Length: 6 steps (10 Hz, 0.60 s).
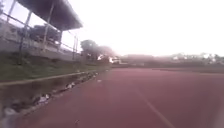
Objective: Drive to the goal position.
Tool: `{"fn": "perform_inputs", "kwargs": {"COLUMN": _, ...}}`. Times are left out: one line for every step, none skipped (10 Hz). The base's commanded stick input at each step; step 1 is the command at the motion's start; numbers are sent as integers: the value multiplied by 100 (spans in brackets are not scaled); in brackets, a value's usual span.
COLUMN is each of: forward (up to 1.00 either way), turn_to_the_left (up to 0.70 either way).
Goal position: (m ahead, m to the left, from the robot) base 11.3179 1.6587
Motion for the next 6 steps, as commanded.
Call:
{"fn": "perform_inputs", "kwargs": {"forward": 70, "turn_to_the_left": -9}}
{"fn": "perform_inputs", "kwargs": {"forward": 70, "turn_to_the_left": -14}}
{"fn": "perform_inputs", "kwargs": {"forward": 70, "turn_to_the_left": -18}}
{"fn": "perform_inputs", "kwargs": {"forward": 70, "turn_to_the_left": 0}}
{"fn": "perform_inputs", "kwargs": {"forward": 70, "turn_to_the_left": 0}}
{"fn": "perform_inputs", "kwargs": {"forward": 70, "turn_to_the_left": -4}}
